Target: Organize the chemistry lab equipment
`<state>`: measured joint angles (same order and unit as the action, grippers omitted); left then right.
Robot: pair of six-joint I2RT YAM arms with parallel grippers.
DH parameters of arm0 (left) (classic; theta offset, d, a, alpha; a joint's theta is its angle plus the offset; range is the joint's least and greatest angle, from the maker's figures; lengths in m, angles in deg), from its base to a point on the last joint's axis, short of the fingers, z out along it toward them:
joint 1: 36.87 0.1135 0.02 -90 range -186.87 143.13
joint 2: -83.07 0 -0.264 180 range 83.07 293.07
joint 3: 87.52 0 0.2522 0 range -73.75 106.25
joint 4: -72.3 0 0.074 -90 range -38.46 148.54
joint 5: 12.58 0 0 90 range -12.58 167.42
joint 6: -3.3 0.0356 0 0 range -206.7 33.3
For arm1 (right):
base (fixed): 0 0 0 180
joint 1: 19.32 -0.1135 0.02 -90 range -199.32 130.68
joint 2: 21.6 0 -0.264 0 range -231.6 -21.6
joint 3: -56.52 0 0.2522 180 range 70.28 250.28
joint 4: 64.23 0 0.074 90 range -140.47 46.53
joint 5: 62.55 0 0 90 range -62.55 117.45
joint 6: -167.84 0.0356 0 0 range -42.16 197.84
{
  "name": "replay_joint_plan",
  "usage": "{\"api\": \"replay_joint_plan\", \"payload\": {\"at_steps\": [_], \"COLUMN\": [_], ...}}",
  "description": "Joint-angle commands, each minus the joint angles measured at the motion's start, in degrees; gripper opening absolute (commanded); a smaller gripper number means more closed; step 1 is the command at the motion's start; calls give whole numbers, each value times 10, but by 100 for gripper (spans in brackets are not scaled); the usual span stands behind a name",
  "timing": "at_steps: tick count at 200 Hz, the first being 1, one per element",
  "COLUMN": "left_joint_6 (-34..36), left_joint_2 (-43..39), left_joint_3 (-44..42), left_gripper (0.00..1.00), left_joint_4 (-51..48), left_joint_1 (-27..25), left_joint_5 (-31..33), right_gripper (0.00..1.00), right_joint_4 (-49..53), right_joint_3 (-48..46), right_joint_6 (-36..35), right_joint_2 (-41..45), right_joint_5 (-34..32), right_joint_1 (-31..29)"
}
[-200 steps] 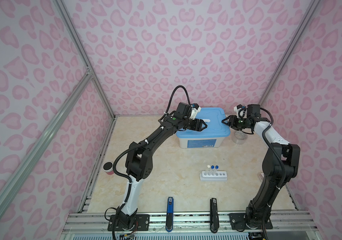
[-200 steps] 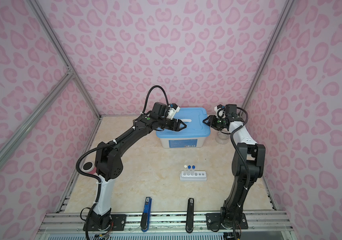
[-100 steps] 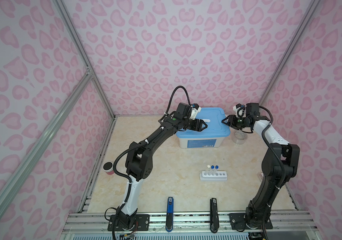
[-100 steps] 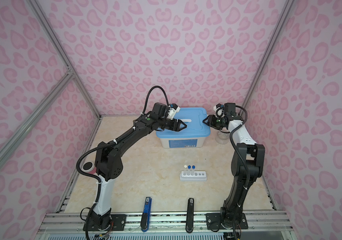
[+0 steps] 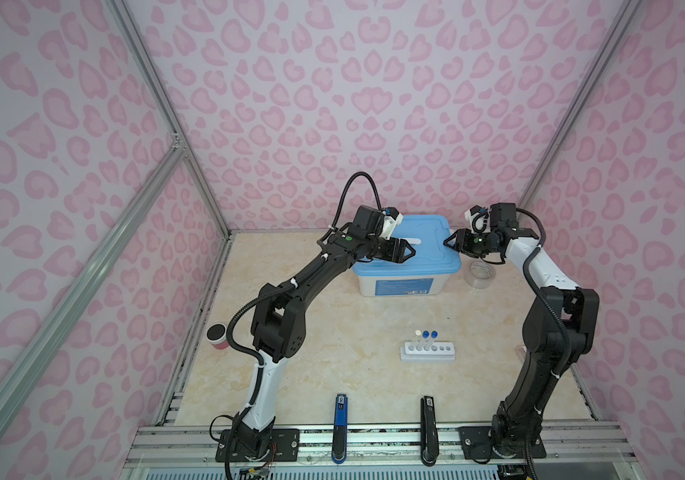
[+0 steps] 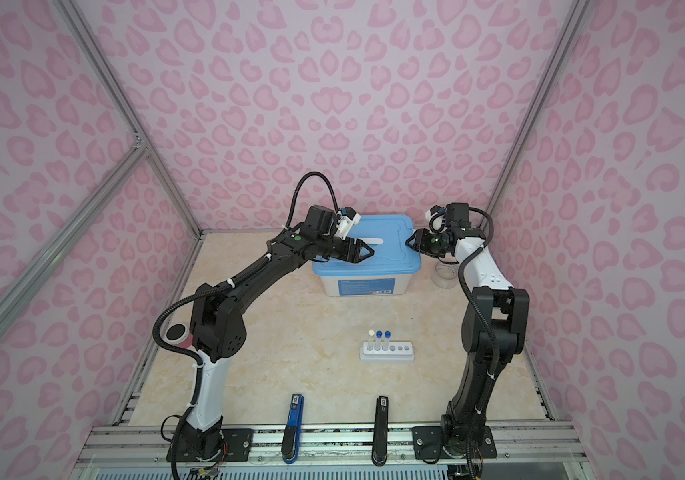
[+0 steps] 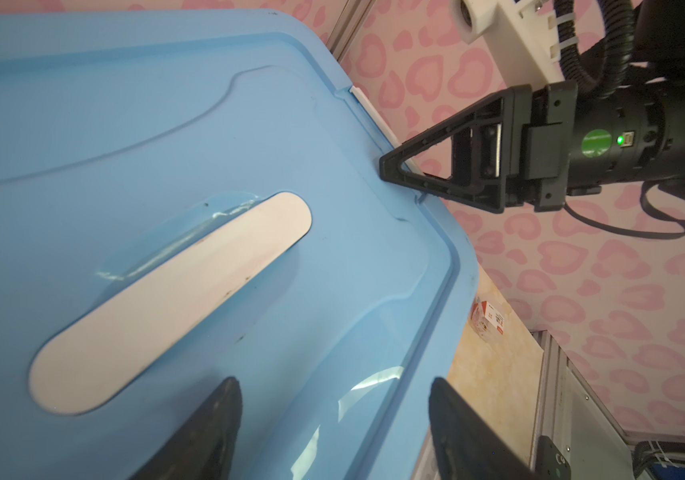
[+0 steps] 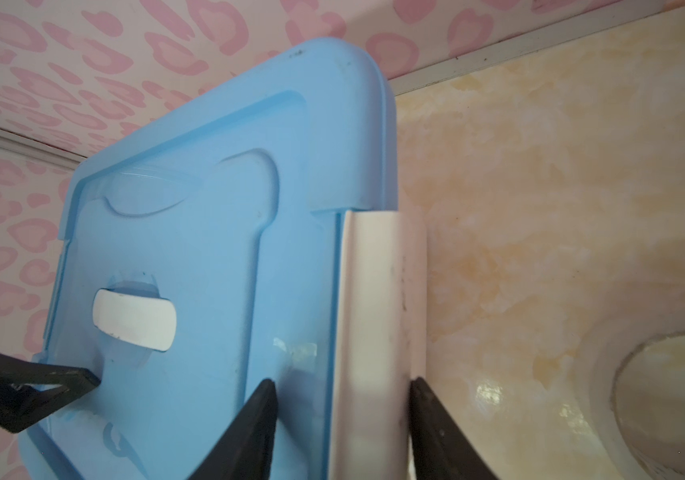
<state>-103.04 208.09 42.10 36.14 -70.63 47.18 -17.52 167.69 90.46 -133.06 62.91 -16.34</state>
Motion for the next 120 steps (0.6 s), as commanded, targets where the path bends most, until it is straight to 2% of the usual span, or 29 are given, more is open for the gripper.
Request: {"api": "replay_joint_plan", "payload": {"at_steps": [1, 120], "left_joint_6": [1, 1], "left_joint_2": [2, 3], "left_joint_3": [-4, 0], "left_gripper": [74, 74], "left_joint_4": [-15, -14], "left_joint_1": [0, 0], "left_joint_5": [-4, -9], "right_gripper": [50, 47], "right_joint_4": [25, 59], "right_joint_3": [6, 40], "right_joint_6": [-13, -27], "right_joint_2": [-7, -19], "right_joint_5": [-9, -33], "right_joint_1": [-6, -15]}}
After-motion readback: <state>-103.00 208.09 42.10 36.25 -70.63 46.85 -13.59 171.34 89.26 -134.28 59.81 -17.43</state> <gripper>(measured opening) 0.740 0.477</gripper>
